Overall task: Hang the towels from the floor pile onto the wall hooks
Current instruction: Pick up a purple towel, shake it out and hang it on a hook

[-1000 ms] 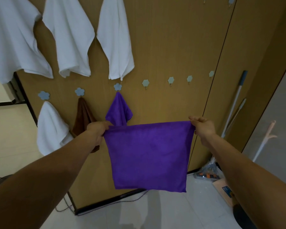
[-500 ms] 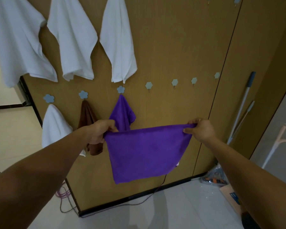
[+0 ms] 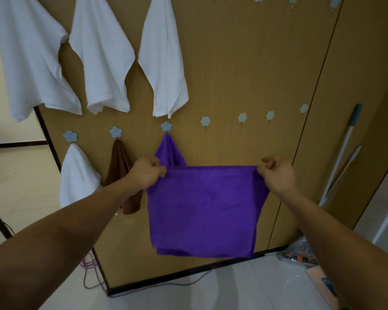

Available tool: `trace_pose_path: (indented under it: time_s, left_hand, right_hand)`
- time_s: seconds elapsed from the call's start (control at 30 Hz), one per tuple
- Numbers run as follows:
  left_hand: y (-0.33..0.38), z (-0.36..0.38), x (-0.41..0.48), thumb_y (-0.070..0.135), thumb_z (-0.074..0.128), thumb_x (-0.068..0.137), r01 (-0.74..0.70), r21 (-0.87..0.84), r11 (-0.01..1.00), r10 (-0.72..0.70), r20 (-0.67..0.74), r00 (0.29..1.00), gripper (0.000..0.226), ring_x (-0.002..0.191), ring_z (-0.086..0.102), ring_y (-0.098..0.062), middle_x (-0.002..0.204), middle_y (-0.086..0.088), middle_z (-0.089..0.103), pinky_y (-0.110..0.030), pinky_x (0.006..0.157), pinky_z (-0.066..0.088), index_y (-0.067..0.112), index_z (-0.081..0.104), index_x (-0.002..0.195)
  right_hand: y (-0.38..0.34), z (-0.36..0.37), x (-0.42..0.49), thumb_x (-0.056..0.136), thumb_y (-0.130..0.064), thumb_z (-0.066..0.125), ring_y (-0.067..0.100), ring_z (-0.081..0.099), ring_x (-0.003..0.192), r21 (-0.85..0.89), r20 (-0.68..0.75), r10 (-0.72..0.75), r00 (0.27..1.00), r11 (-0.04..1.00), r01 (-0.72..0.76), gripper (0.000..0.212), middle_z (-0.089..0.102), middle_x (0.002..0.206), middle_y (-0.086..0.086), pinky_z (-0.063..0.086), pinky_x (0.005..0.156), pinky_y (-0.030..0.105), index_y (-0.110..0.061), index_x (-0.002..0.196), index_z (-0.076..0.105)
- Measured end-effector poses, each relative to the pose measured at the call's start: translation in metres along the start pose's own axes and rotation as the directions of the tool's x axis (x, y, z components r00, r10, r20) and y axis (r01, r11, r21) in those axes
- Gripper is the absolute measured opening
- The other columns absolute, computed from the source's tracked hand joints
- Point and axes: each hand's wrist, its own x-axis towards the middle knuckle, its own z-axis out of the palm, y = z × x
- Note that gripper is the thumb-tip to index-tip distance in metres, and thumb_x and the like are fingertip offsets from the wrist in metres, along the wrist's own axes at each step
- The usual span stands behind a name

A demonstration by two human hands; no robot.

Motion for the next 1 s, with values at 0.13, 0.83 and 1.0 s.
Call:
trace_pose_path:
  time_s: [0.13,0.83,1.0]
  left_hand:
    - [0.013,0.018,0.006,0.016,0.063,0.081,-0.070,-0.208,0.976,0.005,-0.295,0.956,0.009,0.061,0.057,-0.005,0.071,0.006,0.067,-0.012,0.046,0.042,0.013,0.068,0.075]
    - [-0.020,0.076,0.149,0.061,0.075,0.067,-0.252,-0.157,0.955,0.289,0.294,0.911,0.036,0.081,0.068,-0.003,0.085,0.010,0.072,-0.013,0.068,0.052,0.029,0.071,0.082]
    - [-0.006,0.086,0.198,0.045,0.064,0.087,-0.309,-0.278,0.909,0.354,0.128,0.926,0.027,0.068,0.068,-0.009,0.071,0.004,0.072,-0.015,0.062,0.051,0.024,0.071,0.072]
  right_hand:
    - [-0.009,0.012,0.004,0.085,-0.005,0.057,0.011,0.056,0.070,0.338,-0.073,0.040,0.997,0.941,-0.013,0.015,0.061,0.079,-0.004,0.044,0.057,0.017,-0.017,0.079,0.049]
    - [-0.001,0.129,0.118,0.093,-0.022,0.062,0.021,0.055,0.075,0.051,0.363,-0.120,0.924,0.993,0.109,0.020,0.060,0.079,0.008,0.046,0.072,0.035,-0.008,0.079,0.057]
    - [-0.007,0.143,0.159,0.088,-0.037,0.067,0.035,0.061,0.083,0.059,0.333,-0.114,0.936,0.993,0.100,0.041,0.065,0.094,0.024,0.051,0.081,0.049,0.002,0.095,0.056]
